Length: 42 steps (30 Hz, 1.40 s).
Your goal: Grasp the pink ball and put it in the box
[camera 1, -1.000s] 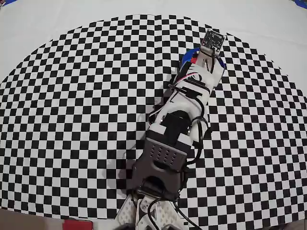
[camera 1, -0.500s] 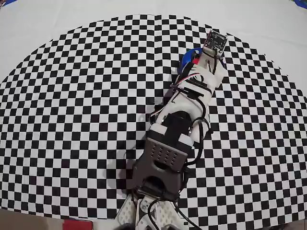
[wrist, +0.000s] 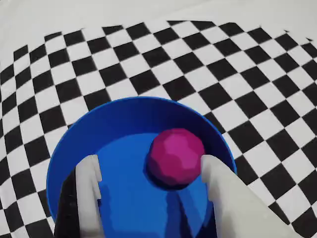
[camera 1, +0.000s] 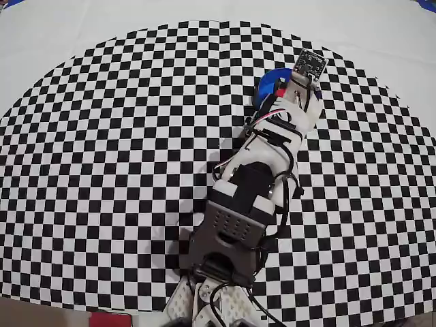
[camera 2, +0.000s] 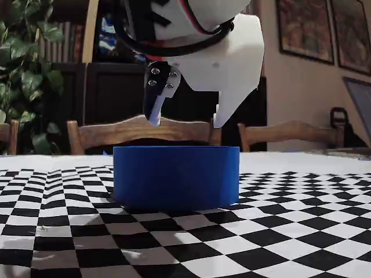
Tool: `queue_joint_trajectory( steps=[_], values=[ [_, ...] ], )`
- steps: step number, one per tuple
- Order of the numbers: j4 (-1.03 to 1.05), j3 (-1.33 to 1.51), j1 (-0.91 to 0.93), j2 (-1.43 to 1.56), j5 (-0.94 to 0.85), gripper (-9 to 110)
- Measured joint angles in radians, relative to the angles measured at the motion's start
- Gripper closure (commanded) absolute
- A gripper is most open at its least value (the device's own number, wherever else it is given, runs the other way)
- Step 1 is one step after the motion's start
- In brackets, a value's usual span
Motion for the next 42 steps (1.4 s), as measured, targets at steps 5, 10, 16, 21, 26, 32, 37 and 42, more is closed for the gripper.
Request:
queue_joint_trajectory(
  steps=[5, 10, 16, 21, 26, 32, 37, 42],
  values=[
    [0.0, 0.063, -0.009, 0.089, 0.06, 84],
    [0.0, 0.143, -0.008, 0.19, 0.117, 90],
    [0.0, 0.256, -0.018, 0.347, 0.23, 101],
    [0.0, 0.371, -0.025, 0.515, 0.341, 101],
    [0.0, 0.469, -0.034, 0.655, 0.437, 101],
    [0.0, 0.551, -0.066, 0.776, 0.56, 101],
    [0.0, 0.609, -0.1, 0.87, 0.681, 101],
    [0.003, 0.684, -0.137, 0.974, 0.778, 101]
  ],
)
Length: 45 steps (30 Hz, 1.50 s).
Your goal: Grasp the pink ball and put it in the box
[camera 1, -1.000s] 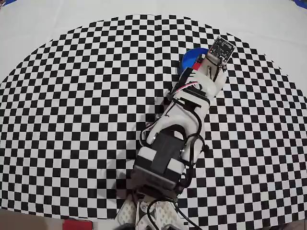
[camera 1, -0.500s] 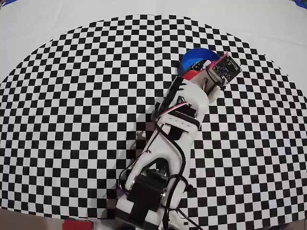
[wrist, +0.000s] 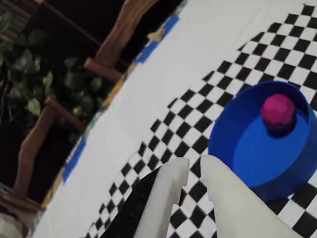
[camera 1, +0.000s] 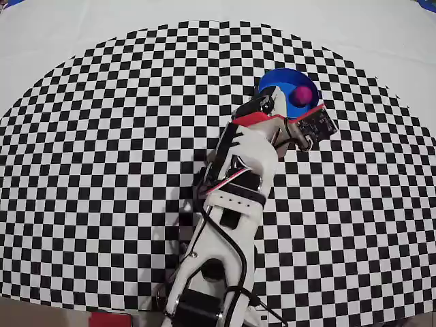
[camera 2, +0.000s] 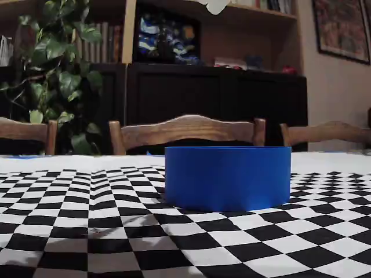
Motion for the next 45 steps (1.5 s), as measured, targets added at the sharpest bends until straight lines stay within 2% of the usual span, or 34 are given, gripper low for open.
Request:
queue_joint_trajectory(
  steps=[9, 14, 22, 31, 45],
  values=[
    [0.135, 0.058, -0.041, 0.202, 0.244, 101],
    [0.192, 0.137, -0.084, 0.313, 0.322, 101],
    [0.267, 0.233, -0.121, 0.446, 0.403, 101],
    [0.442, 0.244, -0.202, 0.568, 0.535, 101],
    [0.644, 0.293, -0.279, 0.732, 0.578, 101]
  ],
)
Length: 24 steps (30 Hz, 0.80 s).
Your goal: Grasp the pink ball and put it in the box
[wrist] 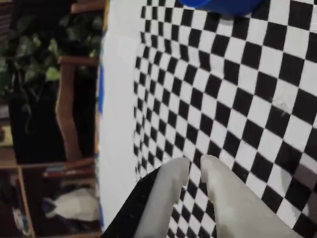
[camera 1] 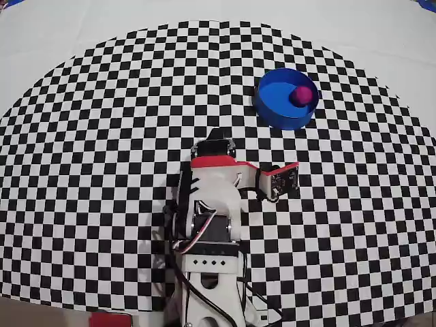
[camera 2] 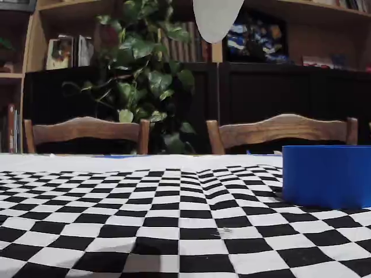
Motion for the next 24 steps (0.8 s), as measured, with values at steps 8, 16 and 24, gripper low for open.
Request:
queue_joint_trajectory(
  steps=[8, 16, 24],
  values=[
    [0.101, 0.031, -0.025, 0.063, 0.005, 101],
    [0.179, 0.055, -0.037, 0.103, 0.011, 101],
    [0.244, 0.078, -0.034, 0.15, 0.011, 101]
  ],
)
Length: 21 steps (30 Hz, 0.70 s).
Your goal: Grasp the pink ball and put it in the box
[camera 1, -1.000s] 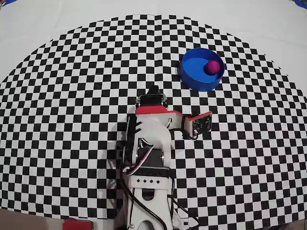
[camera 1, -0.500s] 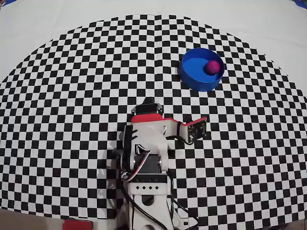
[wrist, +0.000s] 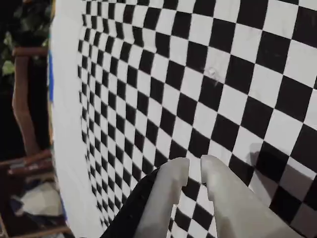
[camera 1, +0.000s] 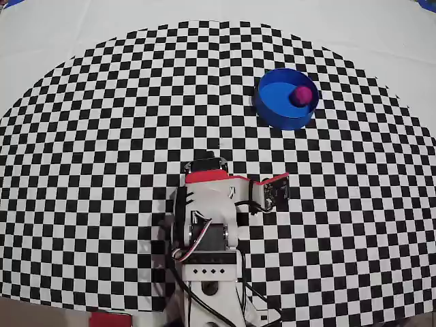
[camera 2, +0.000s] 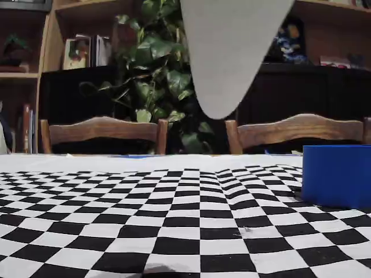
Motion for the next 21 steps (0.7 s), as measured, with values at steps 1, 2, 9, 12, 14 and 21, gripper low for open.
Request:
queue_joint_trajectory(
  steps=[1, 2, 9, 12, 14, 21],
  values=[
    [0.002, 0.0, -0.002, 0.0, 0.0, 101],
    [0.003, 0.003, -0.003, 0.002, 0.0, 101],
    [0.018, 0.018, 0.0, 0.002, 0.002, 101],
    [0.031, 0.018, 0.0, 0.002, 0.009, 101],
    [0.035, 0.021, 0.0, 0.002, 0.014, 101],
    [0.044, 0.034, 0.0, 0.002, 0.025, 101]
  ],
)
